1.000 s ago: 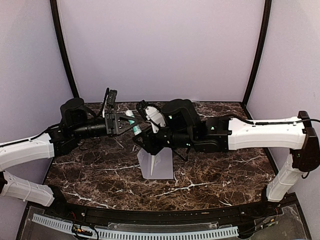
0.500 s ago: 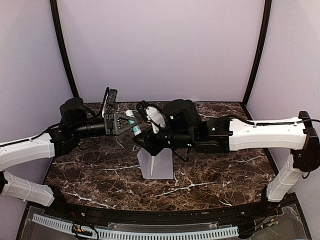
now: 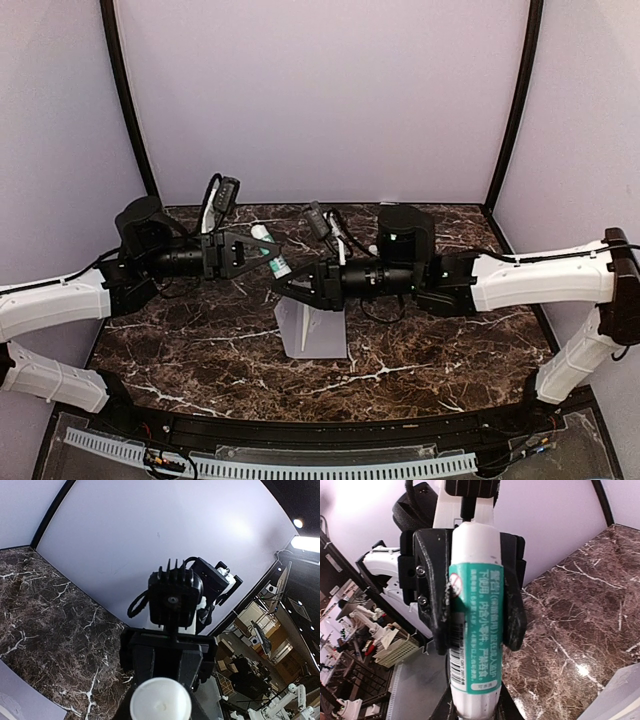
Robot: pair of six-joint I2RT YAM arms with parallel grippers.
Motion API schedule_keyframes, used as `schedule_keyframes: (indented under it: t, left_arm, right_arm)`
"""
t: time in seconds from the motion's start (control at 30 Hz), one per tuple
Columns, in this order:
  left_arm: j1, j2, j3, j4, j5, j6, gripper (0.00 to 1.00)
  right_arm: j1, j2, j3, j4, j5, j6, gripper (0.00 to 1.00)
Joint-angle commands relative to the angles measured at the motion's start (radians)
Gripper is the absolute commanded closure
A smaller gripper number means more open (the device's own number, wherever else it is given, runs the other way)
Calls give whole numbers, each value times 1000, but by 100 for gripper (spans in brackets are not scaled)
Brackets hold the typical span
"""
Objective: Place the letter into the envelope and seal it
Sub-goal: Unscrew the solid glue.
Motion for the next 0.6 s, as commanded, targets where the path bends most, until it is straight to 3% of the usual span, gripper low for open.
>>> schedule_keyframes:
  t: [0.0,0.1,0.27,0.47,0.57]
  left_arm:
    - [3,-41,-32,31,148,15,100]
    - [3,-51,-41,46,147,6,100]
    - [3,-77,-53,41,20,-8,100]
    - [4,-124,-43,-115,-252,-16,100]
    - [6,-132,-41,-132,-293,-28,100]
  right_arm:
    - [-89,-52,-77,302,-147,182,96]
    - [-99,-50,-107,375,-186,225,95]
    - [-93,-53,-81,263,-164,163,86]
    - [-44,-102,-28,-6,-29,-23,52]
    - [-11,-129,-24,-109,66,-92,39]
